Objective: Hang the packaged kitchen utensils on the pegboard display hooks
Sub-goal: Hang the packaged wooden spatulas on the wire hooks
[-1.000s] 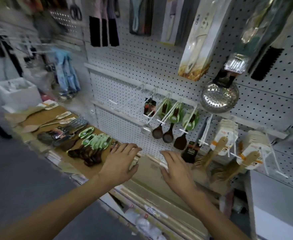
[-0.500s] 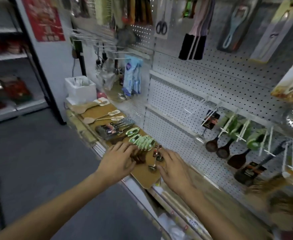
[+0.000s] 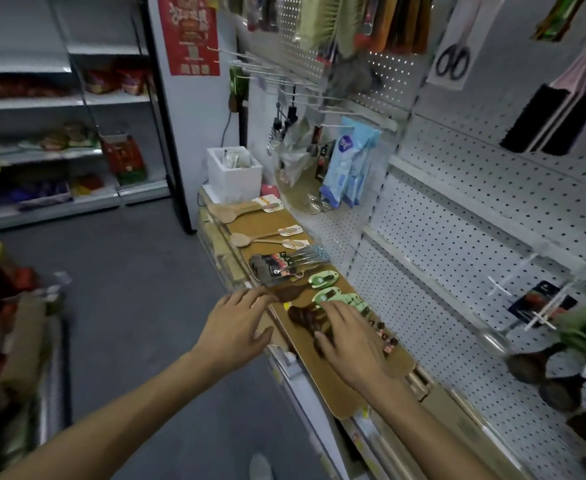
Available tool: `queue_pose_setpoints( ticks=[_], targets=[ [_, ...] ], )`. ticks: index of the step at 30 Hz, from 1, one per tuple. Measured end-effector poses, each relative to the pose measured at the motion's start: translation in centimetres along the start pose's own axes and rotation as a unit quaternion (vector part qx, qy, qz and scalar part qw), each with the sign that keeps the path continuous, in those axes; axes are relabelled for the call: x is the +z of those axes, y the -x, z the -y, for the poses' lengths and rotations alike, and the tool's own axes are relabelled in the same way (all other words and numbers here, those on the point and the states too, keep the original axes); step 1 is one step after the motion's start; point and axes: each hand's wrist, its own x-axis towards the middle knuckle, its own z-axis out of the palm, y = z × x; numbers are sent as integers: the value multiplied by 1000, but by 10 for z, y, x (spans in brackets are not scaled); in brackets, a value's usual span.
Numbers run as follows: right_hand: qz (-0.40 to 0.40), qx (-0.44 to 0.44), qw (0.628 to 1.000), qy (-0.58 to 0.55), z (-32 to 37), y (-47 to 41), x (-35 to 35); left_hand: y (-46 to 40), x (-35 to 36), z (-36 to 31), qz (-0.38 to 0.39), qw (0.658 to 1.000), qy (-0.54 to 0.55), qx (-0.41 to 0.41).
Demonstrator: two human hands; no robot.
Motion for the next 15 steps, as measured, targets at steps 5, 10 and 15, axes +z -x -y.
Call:
queue_pose_setpoints(
  ticks=[5,10,15],
  targets=[
    [15,-33,999,-13,-10,-82,22,-51,5,42,-9,999,-9,-45],
    [28,-63,997,-29,-13,-158,41,-93,6,79,-17,996,-21,-82],
    [49,-95,994,-27,-6,-217,58,-117,10,115,-20,993,-16,-113]
  ],
)
